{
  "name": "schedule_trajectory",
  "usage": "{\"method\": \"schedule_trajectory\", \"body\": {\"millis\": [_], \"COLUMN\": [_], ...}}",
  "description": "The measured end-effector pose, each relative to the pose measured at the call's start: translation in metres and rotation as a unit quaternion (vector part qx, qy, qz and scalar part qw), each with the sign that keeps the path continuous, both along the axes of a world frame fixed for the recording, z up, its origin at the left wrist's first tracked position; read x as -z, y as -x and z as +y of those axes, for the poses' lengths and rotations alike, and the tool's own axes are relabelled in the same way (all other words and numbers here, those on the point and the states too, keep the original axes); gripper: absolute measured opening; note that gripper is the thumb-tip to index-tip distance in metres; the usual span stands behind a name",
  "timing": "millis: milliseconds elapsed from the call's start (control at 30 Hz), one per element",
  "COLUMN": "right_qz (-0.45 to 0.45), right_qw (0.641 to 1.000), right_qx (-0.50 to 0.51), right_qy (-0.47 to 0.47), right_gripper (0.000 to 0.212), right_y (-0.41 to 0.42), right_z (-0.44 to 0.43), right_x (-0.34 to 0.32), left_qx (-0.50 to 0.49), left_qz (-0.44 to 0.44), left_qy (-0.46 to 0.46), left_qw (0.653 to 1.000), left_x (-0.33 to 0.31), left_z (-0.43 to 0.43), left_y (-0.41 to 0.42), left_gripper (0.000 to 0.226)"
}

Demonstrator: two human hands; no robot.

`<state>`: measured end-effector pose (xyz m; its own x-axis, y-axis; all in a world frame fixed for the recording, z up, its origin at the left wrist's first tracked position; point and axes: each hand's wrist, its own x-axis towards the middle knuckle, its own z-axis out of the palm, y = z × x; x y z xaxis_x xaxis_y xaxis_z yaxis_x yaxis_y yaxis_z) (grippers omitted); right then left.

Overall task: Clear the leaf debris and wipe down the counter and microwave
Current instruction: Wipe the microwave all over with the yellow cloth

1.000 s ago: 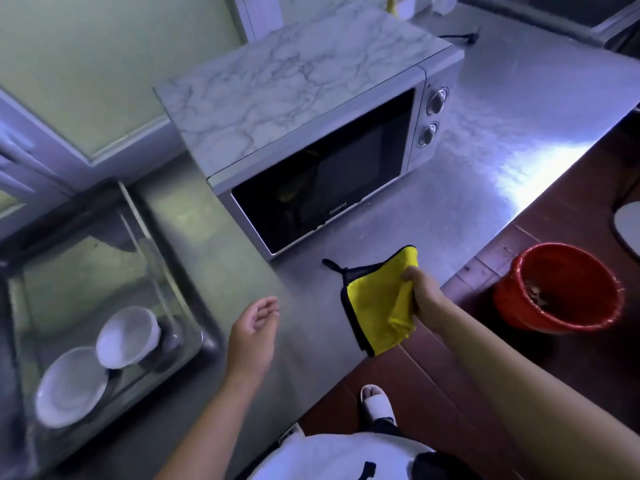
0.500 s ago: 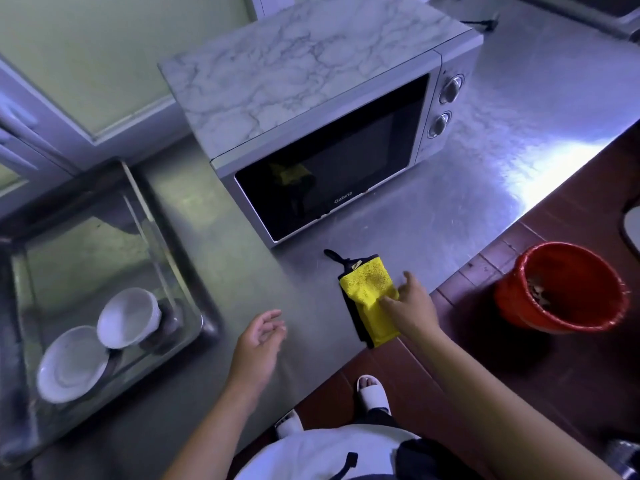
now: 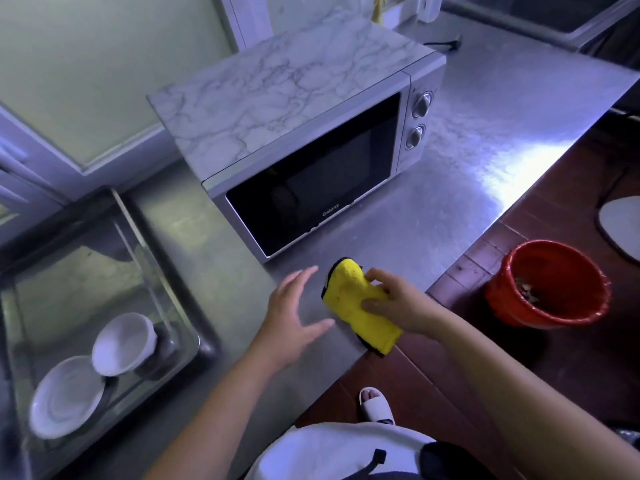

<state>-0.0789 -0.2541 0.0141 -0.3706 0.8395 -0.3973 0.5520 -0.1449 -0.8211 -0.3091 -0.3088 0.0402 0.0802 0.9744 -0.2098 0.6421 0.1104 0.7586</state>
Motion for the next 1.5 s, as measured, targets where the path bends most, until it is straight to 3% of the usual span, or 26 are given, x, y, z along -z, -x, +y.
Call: {"method": "schedule_trajectory", "body": {"millis": [67, 100, 200, 267, 367, 400, 433, 467, 533, 567, 633, 667, 733, 800, 900, 1000, 1100, 1200, 1267, 1333, 1400, 1500], "right_qz": [0.019, 0.015, -0.022, -0.031, -0.091, -0.056, 0.043, 0.176, 0.403, 0.487, 0.600, 0.620, 0.624, 0.625, 0.616, 0.535, 0.461, 0.395, 0.348, 0.309, 0.259, 0.172], "right_qw": [0.997, 0.993, 0.987, 0.986, 0.950, 0.928, 0.901, 0.861, 0.747, 0.688, 0.614, 0.602, 0.618, 0.630, 0.641, 0.690, 0.738, 0.789, 0.795, 0.766, 0.754, 0.802], "right_qx": [-0.072, -0.104, -0.103, -0.022, 0.203, 0.311, 0.414, 0.478, 0.443, 0.393, 0.314, 0.295, 0.277, 0.281, 0.306, 0.391, 0.453, 0.468, 0.486, 0.508, 0.516, 0.463], "right_qy": [-0.032, -0.052, -0.124, -0.163, -0.218, -0.199, -0.124, 0.008, 0.288, 0.367, 0.406, 0.406, 0.390, 0.365, 0.339, 0.291, 0.194, 0.056, -0.104, -0.244, -0.314, -0.335], "right_gripper": [0.036, 0.037, 0.036, 0.039, 0.042, 0.037, 0.029, 0.022, 0.042, 0.058, 0.079, 0.084, 0.081, 0.084, 0.082, 0.067, 0.046, 0.035, 0.055, 0.068, 0.067, 0.059], "right_y": [-0.006, -0.008, -0.020, -0.030, -0.034, -0.031, -0.027, -0.018, 0.000, 0.007, 0.018, 0.020, 0.019, 0.014, 0.003, -0.005, -0.007, -0.004, -0.001, 0.002, 0.008, 0.029], "right_z": [0.000, -0.001, 0.005, 0.011, 0.011, 0.006, 0.002, -0.003, -0.013, -0.015, -0.009, -0.003, 0.008, 0.019, 0.039, 0.073, 0.120, 0.170, 0.197, 0.220, 0.240, 0.262], "right_x": [-0.026, -0.039, -0.058, -0.054, -0.034, -0.026, -0.020, -0.016, -0.008, -0.008, -0.015, -0.020, -0.032, -0.035, -0.031, -0.034, -0.054, -0.067, -0.075, -0.080, -0.077, -0.060], "left_qx": [0.123, 0.170, 0.235, 0.192, 0.126, 0.103, 0.076, 0.049, 0.031, 0.052, 0.154, 0.213, 0.277, 0.245, 0.121, 0.016, -0.016, -0.033, -0.042, -0.052, -0.059, -0.063], "left_qz": [0.116, 0.161, 0.206, 0.152, 0.143, 0.152, 0.154, 0.148, 0.151, 0.158, 0.168, 0.167, 0.143, 0.090, 0.069, 0.120, 0.225, 0.336, 0.338, 0.328, 0.329, 0.329], "left_qy": [-0.045, -0.065, -0.094, -0.064, -0.090, -0.114, -0.137, -0.163, -0.230, -0.254, -0.247, -0.211, -0.144, -0.141, -0.234, -0.316, -0.302, -0.149, -0.084, -0.104, -0.129, -0.137], "left_qw": [0.985, 0.970, 0.945, 0.967, 0.978, 0.976, 0.976, 0.974, 0.961, 0.953, 0.942, 0.939, 0.939, 0.955, 0.962, 0.941, 0.926, 0.929, 0.936, 0.938, 0.933, 0.932], "left_x": [-0.018, -0.027, -0.049, -0.058, -0.064, -0.063, -0.062, -0.061, -0.060, -0.058, -0.057, -0.056, -0.058, -0.071, -0.101, -0.130, -0.144, -0.136, -0.122, -0.111, -0.107, -0.107], "left_z": [0.017, 0.027, 0.049, 0.055, 0.058, 0.058, 0.058, 0.056, 0.049, 0.042, 0.028, 0.023, 0.020, 0.030, 0.067, 0.122, 0.187, 0.232, 0.239, 0.237, 0.237, 0.237], "left_y": [-0.007, -0.012, -0.025, -0.030, -0.041, -0.045, -0.048, -0.051, -0.054, -0.056, -0.059, -0.061, -0.056, -0.046, -0.019, 0.017, 0.057, 0.088, 0.097, 0.101, 0.102, 0.103], "left_gripper": [0.098, 0.095, 0.052, 0.029, 0.029, 0.033, 0.038, 0.042, 0.047, 0.048, 0.050, 0.052, 0.055, 0.045, 0.029, 0.027, 0.042, 0.060, 0.065, 0.068, 0.067, 0.066]}}
